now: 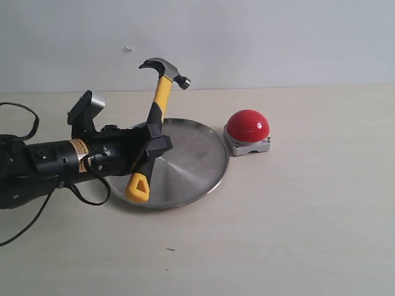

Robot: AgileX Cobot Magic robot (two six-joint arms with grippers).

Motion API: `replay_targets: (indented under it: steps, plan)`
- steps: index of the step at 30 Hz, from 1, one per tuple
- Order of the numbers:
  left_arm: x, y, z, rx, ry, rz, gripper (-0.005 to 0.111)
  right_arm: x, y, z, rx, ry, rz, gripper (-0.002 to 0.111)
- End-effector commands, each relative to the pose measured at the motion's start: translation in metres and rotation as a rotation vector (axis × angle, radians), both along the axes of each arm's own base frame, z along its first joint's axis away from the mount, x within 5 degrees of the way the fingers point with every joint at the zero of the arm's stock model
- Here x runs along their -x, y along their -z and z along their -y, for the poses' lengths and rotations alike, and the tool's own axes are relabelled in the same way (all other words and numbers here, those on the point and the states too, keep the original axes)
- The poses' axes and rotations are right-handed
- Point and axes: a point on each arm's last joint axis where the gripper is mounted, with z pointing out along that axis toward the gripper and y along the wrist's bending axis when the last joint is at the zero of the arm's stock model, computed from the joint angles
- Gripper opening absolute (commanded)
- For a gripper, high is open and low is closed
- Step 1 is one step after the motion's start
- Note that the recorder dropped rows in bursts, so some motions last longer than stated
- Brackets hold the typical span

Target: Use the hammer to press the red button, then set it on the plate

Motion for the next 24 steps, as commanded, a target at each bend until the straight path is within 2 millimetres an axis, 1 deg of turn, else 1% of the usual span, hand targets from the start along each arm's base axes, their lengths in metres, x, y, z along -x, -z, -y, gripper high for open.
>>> replay_targets:
  steps: [1,3,4,7,8,10,11,14,18,20,24]
  plan:
    - [-0.016,-0.006,0.01,0.065,-0.005,0.065,0.0,0.0,0.001,0.0,-0.001,0.003,0.007,0.0]
    - [-0.024,-0.002,0.008,0.038,-0.065,0.024,0.0,0.0,0.001,0.0,-0.001,0.003,0.007,0.0]
    - [-0.027,0.001,0.006,-0.008,-0.089,0.003,0.0,0.0,0.001,0.0,-0.001,0.003,0.007,0.0]
    - [-0.03,0.002,0.006,-0.139,-0.065,-0.006,0.0,0.0,0.001,0.0,-0.001,0.003,0.007,0.0]
    - [-0.031,0.003,0.005,-0.228,-0.052,-0.015,0.0,0.0,0.001,0.0,-0.001,0.003,0.007,0.0]
    - [-0.031,0.003,0.009,-0.347,-0.046,-0.036,0.0,0.0,0.001,0.0,0.001,0.004,0.007,0.0]
    - [-0.031,0.002,0.012,-0.363,-0.044,-0.04,0.0,0.0,0.001,0.0,0.001,0.004,0.007,0.0]
    - [-0.028,-0.005,0.03,-0.318,-0.041,-0.035,0.0,0.0,0.001,0.0,0.001,0.004,0.007,0.0]
    - [-0.034,-0.012,0.037,-0.259,-0.087,-0.049,0.0,0.0,0.001,0.0,0.001,0.004,0.007,0.0]
    - [-0.037,-0.011,0.039,-0.242,-0.103,-0.06,0.0,0.0,0.001,0.0,-0.001,0.003,0.007,0.0]
    - [-0.043,-0.002,0.044,-0.218,-0.114,-0.076,0.0,0.0,0.001,0.0,-0.001,0.003,0.007,0.0]
